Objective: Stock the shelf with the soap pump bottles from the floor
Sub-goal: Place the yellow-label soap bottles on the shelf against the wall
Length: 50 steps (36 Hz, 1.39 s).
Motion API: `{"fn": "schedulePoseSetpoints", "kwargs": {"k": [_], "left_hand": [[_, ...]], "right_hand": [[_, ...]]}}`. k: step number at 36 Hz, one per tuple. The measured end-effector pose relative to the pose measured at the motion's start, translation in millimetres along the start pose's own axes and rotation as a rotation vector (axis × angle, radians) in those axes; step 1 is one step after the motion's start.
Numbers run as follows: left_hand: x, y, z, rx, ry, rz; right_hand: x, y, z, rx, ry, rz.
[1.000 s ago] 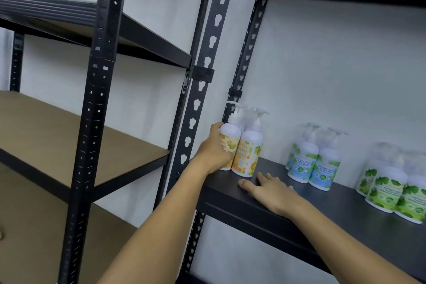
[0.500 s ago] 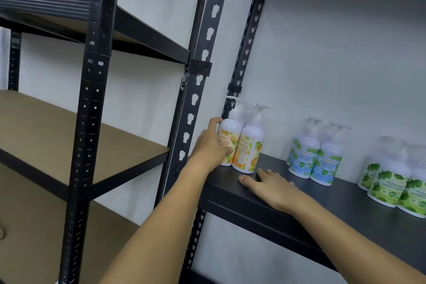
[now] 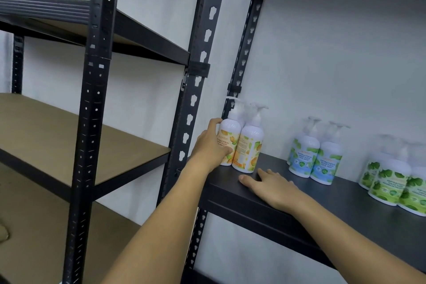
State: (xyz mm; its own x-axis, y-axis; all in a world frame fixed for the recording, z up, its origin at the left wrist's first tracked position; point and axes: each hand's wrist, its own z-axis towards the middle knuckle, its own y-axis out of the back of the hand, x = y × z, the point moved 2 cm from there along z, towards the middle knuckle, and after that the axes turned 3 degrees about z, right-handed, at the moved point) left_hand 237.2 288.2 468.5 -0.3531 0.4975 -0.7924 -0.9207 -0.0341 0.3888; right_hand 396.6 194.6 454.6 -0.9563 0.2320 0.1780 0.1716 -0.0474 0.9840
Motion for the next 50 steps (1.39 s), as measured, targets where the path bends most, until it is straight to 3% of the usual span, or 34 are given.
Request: {"fn": "schedulePoseSetpoints", "kwargs": {"k": [23, 29, 35, 40, 50], "left_hand": [[-9.5, 3.1, -9.3, 0.008, 0.033, 0.075], [-11.5, 6.6, -33.1, 0.005, 0.102, 0.377], [-16.5, 1.0, -57.7, 0.094, 0.099, 0.687], [-13.0, -3.6, -76.8, 0.151, 0.099, 0.914], [-13.6, -3.3, -101.5, 0.052, -0.014, 0.946]], "right_hand": [[-0.7, 1.2, 1.1, -0.059, 0.024, 0.063], [0.9, 10.3, -13.2, -0.175, 0.069, 0.295], [-1.0, 22.8, -10.4, -0.382, 0.116, 0.643], [8.0, 32.9, -7.1, -0.467, 0.189, 0.784], [19.4, 26.8, 17.0, -0.577, 0.239, 0.767]]}}
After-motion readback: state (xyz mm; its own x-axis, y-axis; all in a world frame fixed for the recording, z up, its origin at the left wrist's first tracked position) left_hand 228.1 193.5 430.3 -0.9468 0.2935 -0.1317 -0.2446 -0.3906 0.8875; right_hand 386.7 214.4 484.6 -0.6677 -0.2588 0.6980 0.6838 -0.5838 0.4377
